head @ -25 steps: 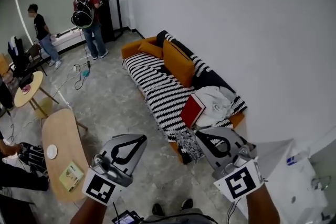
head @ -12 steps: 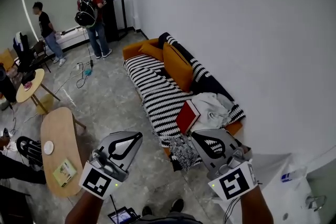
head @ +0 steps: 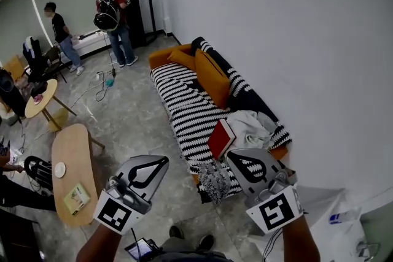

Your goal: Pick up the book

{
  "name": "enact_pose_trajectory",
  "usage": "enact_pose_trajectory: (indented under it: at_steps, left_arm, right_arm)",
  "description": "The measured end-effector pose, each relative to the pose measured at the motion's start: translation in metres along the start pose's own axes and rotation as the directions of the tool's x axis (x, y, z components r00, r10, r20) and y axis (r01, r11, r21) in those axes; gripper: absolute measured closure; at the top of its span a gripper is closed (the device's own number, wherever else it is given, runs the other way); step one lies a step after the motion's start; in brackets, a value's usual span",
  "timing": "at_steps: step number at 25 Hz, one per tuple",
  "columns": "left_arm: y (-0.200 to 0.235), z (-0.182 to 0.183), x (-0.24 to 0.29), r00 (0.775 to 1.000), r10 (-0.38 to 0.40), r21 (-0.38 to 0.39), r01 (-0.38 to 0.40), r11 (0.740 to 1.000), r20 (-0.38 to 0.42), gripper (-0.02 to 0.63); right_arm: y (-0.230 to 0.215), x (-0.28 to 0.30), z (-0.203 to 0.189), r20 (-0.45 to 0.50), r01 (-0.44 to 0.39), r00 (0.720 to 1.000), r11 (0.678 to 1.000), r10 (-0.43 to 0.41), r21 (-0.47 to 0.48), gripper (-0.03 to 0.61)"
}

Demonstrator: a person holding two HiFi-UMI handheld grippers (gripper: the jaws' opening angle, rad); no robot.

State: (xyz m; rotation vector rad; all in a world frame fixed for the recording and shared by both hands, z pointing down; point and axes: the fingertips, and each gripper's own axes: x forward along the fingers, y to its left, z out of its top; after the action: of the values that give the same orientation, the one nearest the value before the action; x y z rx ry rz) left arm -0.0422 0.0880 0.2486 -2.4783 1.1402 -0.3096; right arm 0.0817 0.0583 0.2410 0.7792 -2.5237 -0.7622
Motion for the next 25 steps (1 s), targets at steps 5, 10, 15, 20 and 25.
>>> enact_pose_trajectory:
  at_steps: [5,10,15,20,25]
  left_arm:
    - [0.015,-0.014,0.016,1.000,-0.003,-0.031,0.003,1.000,0.004,0.609]
    - [0.037,-0.032,0.038,0.999,-0.030,-0.050,0.032,0.998,0.024,0.609]
    - [0.066,-0.040,0.052,0.997,-0.066,-0.042,0.068,0.997,0.046,0.609]
    - [0.095,-0.050,0.061,0.992,-0.103,-0.011,0.104,0.995,0.072,0.609]
    - [0.113,-0.059,0.069,0.988,-0.128,0.002,0.128,0.992,0.088,0.609]
  right_arm:
    - [-0.011,0.018,-0.015,-0.020,0.000,1.000,1.000,0.000,0.015,0.566]
    - [-0.021,0.043,-0.026,-0.042,-0.003,0.999,1.000,0.004,0.014,0.566]
    - [-0.039,0.069,-0.021,-0.060,0.030,0.998,1.000,-0.029,0.008,0.566]
    - [-0.049,0.096,-0.016,-0.075,0.062,0.995,0.998,-0.063,-0.004,0.566]
    - [-0.052,0.112,-0.017,-0.106,0.083,0.991,0.997,-0.082,0.006,0.566]
